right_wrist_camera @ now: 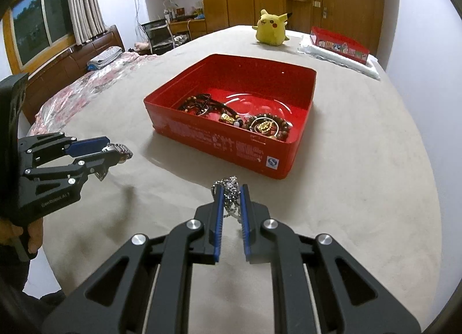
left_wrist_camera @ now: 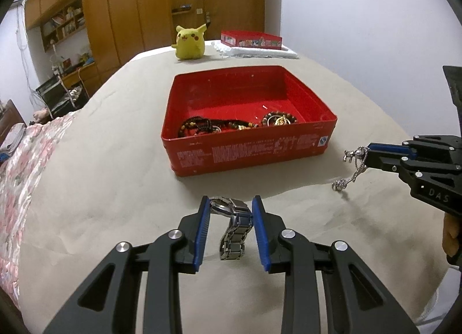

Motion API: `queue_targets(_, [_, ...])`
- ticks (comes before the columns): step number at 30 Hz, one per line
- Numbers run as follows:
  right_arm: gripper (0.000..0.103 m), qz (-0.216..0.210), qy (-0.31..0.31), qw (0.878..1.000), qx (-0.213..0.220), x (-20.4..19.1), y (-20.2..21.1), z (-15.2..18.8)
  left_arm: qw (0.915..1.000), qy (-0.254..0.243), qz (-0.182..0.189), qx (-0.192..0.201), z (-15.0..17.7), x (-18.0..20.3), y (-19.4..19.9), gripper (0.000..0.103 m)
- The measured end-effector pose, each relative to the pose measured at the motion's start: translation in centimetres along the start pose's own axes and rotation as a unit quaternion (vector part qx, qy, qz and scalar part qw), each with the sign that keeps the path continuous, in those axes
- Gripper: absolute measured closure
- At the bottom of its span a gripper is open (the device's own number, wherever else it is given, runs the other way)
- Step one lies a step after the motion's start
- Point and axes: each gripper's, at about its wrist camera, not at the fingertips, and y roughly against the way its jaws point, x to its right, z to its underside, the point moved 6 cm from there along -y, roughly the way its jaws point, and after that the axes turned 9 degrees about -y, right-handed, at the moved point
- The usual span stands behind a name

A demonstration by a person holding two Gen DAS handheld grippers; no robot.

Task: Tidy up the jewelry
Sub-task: 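Lift the watch with the left tool while the right tool lifts the chain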

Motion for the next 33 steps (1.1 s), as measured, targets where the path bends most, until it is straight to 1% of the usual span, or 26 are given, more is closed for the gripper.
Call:
queue_targets(13, [0.094, 0.004, 0.017, 1.0, 0.018, -0.8, 2.5, -1.6, 0.9997, -0.013, 0.009, 0.019, -1.3, -0.8, 2.6, 0.074])
queue_targets(24, [0.094, 0.01, 0.029, 0.999, 0.034, -1.6, 4.7, -2.3, 0.9993, -0.021, 0.014, 0.027, -1.6, -1.1, 4.1, 0.074])
queue_targets(33, [0.094, 0.012, 0.047, 0.998, 0.045, -2.3, 6.5, -3.6, 0.9989, -0.033, 0.01, 0.032, -2.3, -1.3, 4.9, 0.074])
